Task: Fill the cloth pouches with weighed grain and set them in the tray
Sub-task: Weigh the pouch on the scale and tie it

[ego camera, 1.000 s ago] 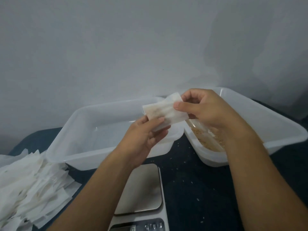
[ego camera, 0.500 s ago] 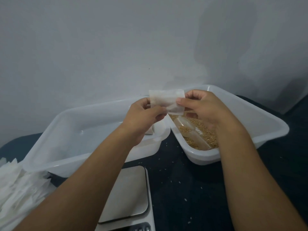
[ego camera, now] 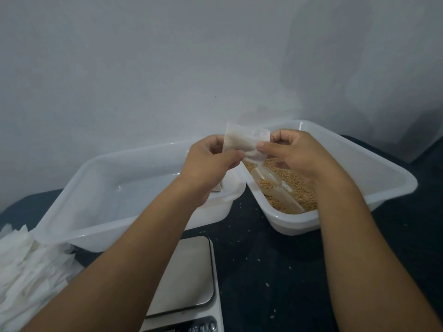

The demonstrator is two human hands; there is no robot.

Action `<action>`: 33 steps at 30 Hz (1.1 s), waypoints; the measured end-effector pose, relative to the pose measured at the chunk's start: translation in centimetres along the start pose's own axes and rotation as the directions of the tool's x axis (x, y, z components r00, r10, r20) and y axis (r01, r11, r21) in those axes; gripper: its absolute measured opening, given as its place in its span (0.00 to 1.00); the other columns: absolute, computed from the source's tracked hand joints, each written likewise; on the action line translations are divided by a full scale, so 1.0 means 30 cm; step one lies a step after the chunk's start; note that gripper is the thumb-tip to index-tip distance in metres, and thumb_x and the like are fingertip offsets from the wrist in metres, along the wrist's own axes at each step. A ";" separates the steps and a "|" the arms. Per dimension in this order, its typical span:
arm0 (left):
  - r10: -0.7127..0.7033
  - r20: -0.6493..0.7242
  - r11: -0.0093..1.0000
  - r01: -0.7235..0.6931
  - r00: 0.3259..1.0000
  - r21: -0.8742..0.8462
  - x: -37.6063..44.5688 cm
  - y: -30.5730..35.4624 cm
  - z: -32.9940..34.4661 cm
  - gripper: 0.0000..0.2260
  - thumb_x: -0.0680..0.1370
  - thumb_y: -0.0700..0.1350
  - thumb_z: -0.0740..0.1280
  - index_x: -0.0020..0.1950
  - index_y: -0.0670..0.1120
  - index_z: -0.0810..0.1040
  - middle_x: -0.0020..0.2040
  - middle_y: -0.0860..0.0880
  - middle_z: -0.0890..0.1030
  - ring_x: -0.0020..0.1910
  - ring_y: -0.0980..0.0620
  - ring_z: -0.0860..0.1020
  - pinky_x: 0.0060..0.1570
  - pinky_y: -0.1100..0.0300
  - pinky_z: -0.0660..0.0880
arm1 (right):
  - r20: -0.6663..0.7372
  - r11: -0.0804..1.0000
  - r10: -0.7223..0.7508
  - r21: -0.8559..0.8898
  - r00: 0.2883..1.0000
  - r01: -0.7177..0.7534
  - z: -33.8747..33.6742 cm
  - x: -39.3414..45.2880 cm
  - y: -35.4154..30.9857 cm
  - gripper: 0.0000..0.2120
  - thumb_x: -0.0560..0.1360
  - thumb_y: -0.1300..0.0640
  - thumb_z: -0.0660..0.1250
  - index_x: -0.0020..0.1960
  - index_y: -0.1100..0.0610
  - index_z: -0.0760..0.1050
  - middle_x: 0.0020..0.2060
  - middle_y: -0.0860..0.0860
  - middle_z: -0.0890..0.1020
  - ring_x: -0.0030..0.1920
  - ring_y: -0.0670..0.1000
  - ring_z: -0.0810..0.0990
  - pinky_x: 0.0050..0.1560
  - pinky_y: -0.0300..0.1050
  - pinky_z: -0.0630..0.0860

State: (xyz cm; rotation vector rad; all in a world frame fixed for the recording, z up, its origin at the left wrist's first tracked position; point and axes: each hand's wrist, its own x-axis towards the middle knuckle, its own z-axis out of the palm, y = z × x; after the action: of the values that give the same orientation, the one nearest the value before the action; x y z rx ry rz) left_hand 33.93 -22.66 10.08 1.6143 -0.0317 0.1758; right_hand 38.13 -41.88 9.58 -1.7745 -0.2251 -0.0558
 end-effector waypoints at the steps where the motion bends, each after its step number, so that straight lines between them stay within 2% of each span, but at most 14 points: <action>1: 0.001 -0.001 1.000 -0.001 1.000 0.005 0.000 0.001 0.003 0.11 0.77 0.36 0.74 0.58 0.41 0.83 0.49 0.45 0.86 0.51 0.49 0.86 0.56 0.58 0.82 | 0.001 1.000 0.005 0.001 1.000 -0.005 -0.001 0.001 0.000 0.06 0.73 0.51 0.79 0.40 0.49 0.82 0.46 0.52 0.88 0.53 0.56 0.86 0.49 0.46 0.80; 4: 0.009 0.000 1.000 -0.009 1.000 0.016 0.001 0.000 0.010 0.10 0.77 0.36 0.74 0.58 0.42 0.83 0.50 0.44 0.86 0.52 0.48 0.86 0.57 0.57 0.82 | 0.019 1.000 0.012 -0.014 1.000 -0.012 -0.004 0.000 0.004 0.07 0.73 0.51 0.78 0.40 0.49 0.82 0.47 0.53 0.88 0.49 0.52 0.86 0.48 0.46 0.78; 8: 0.012 -0.002 1.000 -0.012 1.000 0.013 0.001 -0.004 0.014 0.11 0.77 0.35 0.74 0.59 0.41 0.83 0.52 0.42 0.86 0.53 0.46 0.85 0.57 0.57 0.82 | -0.005 1.000 -0.016 0.002 1.000 0.016 -0.005 0.000 0.004 0.06 0.74 0.52 0.78 0.39 0.48 0.83 0.47 0.54 0.88 0.48 0.57 0.86 0.47 0.47 0.78; 13: -0.007 0.021 0.998 0.008 1.000 -0.060 -0.004 -0.008 0.010 0.11 0.77 0.33 0.73 0.59 0.41 0.82 0.48 0.47 0.86 0.48 0.53 0.85 0.52 0.64 0.82 | -0.009 0.998 -0.056 -0.006 0.998 0.056 -0.007 0.002 0.006 0.08 0.74 0.51 0.78 0.37 0.45 0.83 0.47 0.55 0.87 0.45 0.53 0.82 0.47 0.50 0.79; 16: -0.036 0.005 0.997 0.037 0.999 -0.075 -0.011 -0.021 -0.001 0.12 0.77 0.34 0.74 0.59 0.40 0.82 0.52 0.44 0.86 0.49 0.50 0.85 0.54 0.61 0.83 | -0.026 0.992 -0.126 -0.030 0.992 0.125 0.000 0.001 -0.006 0.07 0.75 0.51 0.78 0.39 0.46 0.83 0.41 0.50 0.86 0.41 0.46 0.81 0.47 0.44 0.80; 19: -0.062 0.015 0.995 0.063 0.998 -0.073 -0.039 -0.047 -0.021 0.12 0.76 0.36 0.75 0.59 0.43 0.82 0.54 0.43 0.85 0.50 0.49 0.86 0.54 0.58 0.83 | -0.009 0.967 -0.245 -0.074 0.969 0.244 0.018 -0.015 -0.040 0.06 0.75 0.53 0.78 0.43 0.51 0.81 0.39 0.48 0.86 0.37 0.43 0.81 0.41 0.36 0.78; 24: -0.036 0.066 0.999 0.033 0.997 0.039 -0.122 -0.092 -0.088 0.16 0.72 0.46 0.77 0.59 0.50 0.81 0.51 0.50 0.86 0.51 0.51 0.86 0.52 0.57 0.83 | 0.133 0.884 -0.355 -0.274 0.925 0.378 0.066 -0.068 -0.117 0.06 0.75 0.52 0.78 0.44 0.48 0.81 0.40 0.45 0.86 0.39 0.42 0.83 0.42 0.32 0.78; 27: 0.032 0.069 0.987 -0.043 0.997 0.154 -0.191 -0.113 -0.148 0.15 0.75 0.48 0.78 0.59 0.56 0.81 0.52 0.58 0.86 0.50 0.59 0.85 0.48 0.64 0.81 | 0.268 0.839 -0.367 -0.318 0.891 0.442 0.101 -0.105 -0.161 0.05 0.75 0.52 0.77 0.45 0.46 0.81 0.41 0.43 0.85 0.40 0.41 0.82 0.43 0.31 0.77; 29: 0.109 0.059 0.973 -0.119 0.992 0.198 -0.236 -0.121 -0.191 0.13 0.76 0.48 0.77 0.59 0.56 0.80 0.53 0.60 0.85 0.52 0.61 0.84 0.48 0.69 0.79 | 0.357 0.814 -0.366 -0.324 0.860 0.481 0.131 -0.132 -0.183 0.05 0.75 0.50 0.77 0.45 0.44 0.81 0.40 0.42 0.85 0.40 0.42 0.82 0.43 0.33 0.77; 31: 0.178 0.062 0.964 -0.186 0.982 0.189 -0.274 -0.117 -0.229 0.13 0.76 0.49 0.76 0.59 0.54 0.81 0.54 0.58 0.86 0.55 0.59 0.83 0.52 0.65 0.79 | 0.459 0.791 -0.346 -0.326 0.818 0.518 0.167 -0.159 -0.199 0.06 0.74 0.49 0.78 0.48 0.43 0.81 0.41 0.42 0.85 0.40 0.43 0.82 0.43 0.39 0.79; 33: 0.208 0.061 0.956 -0.216 0.976 0.198 -0.309 -0.108 -0.262 0.10 0.75 0.53 0.75 0.55 0.55 0.82 0.51 0.56 0.86 0.54 0.57 0.84 0.52 0.59 0.81 | 0.562 0.772 -0.308 -0.324 0.767 0.547 0.207 -0.180 -0.206 0.07 0.74 0.48 0.78 0.50 0.42 0.81 0.41 0.42 0.84 0.39 0.44 0.81 0.42 0.43 0.80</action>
State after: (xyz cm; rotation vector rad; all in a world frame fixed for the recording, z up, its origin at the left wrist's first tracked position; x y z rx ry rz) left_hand 24.45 -15.47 5.94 1.8184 -0.2251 0.3218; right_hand 31.18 -35.27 13.34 -2.1668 -1.0869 -0.0060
